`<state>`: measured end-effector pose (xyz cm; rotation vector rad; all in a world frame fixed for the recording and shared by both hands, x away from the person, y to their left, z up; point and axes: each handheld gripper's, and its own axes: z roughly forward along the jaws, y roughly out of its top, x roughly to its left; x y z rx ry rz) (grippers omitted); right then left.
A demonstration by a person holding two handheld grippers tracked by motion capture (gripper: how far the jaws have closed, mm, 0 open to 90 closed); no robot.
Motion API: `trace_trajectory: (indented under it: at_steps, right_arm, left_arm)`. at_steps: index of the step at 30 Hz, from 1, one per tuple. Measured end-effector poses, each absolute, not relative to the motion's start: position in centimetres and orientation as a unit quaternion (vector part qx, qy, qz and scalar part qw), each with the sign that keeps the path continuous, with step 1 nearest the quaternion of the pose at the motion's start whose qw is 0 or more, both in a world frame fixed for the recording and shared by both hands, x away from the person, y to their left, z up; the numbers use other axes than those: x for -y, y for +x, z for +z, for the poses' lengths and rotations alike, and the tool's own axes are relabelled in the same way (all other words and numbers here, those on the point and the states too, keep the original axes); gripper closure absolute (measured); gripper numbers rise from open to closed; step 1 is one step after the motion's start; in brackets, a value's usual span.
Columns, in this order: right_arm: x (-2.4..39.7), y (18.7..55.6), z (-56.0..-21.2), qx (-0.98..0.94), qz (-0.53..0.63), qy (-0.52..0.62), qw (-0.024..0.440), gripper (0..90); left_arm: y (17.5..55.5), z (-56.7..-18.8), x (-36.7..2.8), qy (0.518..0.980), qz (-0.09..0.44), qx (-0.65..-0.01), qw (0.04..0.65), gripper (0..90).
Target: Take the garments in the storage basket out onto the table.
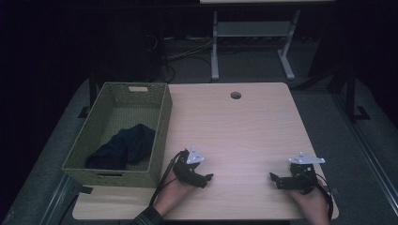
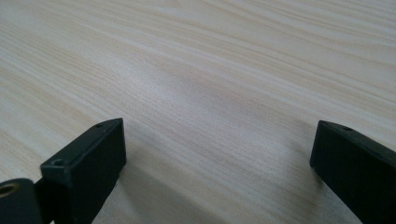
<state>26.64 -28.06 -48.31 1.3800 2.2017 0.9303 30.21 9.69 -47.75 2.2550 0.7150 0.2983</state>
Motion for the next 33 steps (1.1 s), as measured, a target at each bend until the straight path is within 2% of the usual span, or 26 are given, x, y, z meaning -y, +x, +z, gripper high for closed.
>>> trace_trajectory:
  at_steps: [33]
  right_arm:
    - [28.1,26.6,-48.3,-0.783,0.331,0.491,0.189,3.3]
  left_arm:
    - [30.7,-45.3,-10.6,0.890,0.099,-0.271,0.354,13.7]
